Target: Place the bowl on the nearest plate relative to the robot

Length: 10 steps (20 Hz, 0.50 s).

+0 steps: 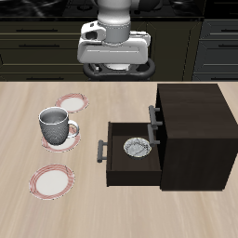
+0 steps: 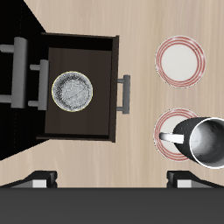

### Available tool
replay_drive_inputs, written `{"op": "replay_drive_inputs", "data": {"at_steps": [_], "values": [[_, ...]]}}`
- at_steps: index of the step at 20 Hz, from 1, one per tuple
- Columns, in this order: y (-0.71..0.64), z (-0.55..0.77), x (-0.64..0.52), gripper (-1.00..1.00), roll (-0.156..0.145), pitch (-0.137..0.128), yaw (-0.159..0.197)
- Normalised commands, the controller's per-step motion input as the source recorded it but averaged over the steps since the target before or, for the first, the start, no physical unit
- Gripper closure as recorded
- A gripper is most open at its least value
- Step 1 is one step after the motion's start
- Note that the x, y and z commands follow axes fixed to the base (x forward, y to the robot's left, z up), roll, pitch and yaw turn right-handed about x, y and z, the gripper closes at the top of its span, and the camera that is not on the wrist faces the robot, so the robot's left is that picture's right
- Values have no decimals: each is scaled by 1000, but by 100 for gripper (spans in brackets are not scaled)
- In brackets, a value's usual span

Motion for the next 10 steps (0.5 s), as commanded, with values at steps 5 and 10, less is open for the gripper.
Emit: {"op": "replay_drive_inputs", "data": {"at_steps": [5,10], "values": [[66,131,251,-100,-9,-38,10],[137,51,350,-100,17,-24,37]]}}
